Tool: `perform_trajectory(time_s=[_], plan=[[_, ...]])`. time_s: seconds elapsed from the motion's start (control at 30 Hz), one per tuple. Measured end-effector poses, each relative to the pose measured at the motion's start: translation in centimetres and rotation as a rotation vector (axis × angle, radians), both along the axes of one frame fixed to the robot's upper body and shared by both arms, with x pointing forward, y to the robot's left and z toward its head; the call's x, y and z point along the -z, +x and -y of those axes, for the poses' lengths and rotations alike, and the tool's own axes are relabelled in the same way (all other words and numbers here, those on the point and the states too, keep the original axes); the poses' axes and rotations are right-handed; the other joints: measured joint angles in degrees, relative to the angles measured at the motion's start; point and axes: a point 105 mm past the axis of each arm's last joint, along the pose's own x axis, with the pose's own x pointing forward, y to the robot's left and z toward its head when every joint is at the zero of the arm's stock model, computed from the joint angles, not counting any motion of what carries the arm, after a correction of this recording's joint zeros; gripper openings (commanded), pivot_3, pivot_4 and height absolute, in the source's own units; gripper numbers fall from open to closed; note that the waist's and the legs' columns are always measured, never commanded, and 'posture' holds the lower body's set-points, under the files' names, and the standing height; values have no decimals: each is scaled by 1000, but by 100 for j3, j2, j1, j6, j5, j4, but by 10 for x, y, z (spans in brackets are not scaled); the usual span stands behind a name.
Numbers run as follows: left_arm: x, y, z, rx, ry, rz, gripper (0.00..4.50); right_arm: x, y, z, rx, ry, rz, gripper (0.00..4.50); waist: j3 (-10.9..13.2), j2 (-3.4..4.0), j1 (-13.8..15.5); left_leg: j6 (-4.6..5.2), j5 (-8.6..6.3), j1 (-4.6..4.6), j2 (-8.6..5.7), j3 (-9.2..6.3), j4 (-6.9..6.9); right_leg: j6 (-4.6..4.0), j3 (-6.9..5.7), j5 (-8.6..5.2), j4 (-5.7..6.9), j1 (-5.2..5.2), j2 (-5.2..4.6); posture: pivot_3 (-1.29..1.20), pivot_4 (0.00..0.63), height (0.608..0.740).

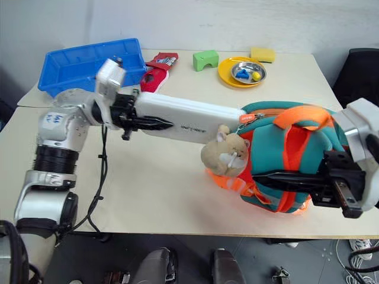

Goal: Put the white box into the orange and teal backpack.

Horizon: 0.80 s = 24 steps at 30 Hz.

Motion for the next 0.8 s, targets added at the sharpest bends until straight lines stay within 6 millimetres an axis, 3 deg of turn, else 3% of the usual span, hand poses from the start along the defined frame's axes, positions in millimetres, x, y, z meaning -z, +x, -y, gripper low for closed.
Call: perform_trajectory(time_s=[0.2, 0.4, 0.47, 0.6, 0.7, 0.8], plan=[[16, -2, 48, 88, 45, 83, 1235, 0, 3, -8, -34, -4, 7, 30, 0, 0, -15, 1, 0, 0, 1, 2, -1, 0, 2, 0, 2, -3, 5, 0, 150, 740], [17, -6, 119, 96, -7, 53, 1235, 5, 11, -17, -31, 32, 23, 30, 1, -2, 0, 6, -3, -8, -4, 0, 2, 1, 4, 0, -2, -5, 2, 0, 150, 740], [20, -5, 131, 65, -12, 29, 1988, 8, 14, -19, -11, 35, 31, 0, 1, -2, -14, 6, -3, -10, -2, 0, 1, 1, 6, 1, 0, -11, 3, 0, 150, 740], [19, 10, 117, -38, -17, -34, 3140, 17, 18, -17, 45, 35, 14, 0, 1, -2, -94, 1, 0, 7, 2, -11, -10, 0, 23, 0, 21, -15, 22, 0, 150, 740], [16, 23, 82, -117, -21, -75, 4074, 23, 18, -13, 81, 49, -7, 0, 1, -1, -164, -4, 3, 12, 4, -13, -13, 0, 24, 0, 25, -15, 24, 0, 150, 740], [15, 25, 45, -152, -22, -103, 4393, 30, 18, -10, 118, 39, -14, 0, 0, -1, -153, -6, 4, 11, 2, -13, -13, 0, 23, 0, 24, -15, 18, 0, 150, 740]])
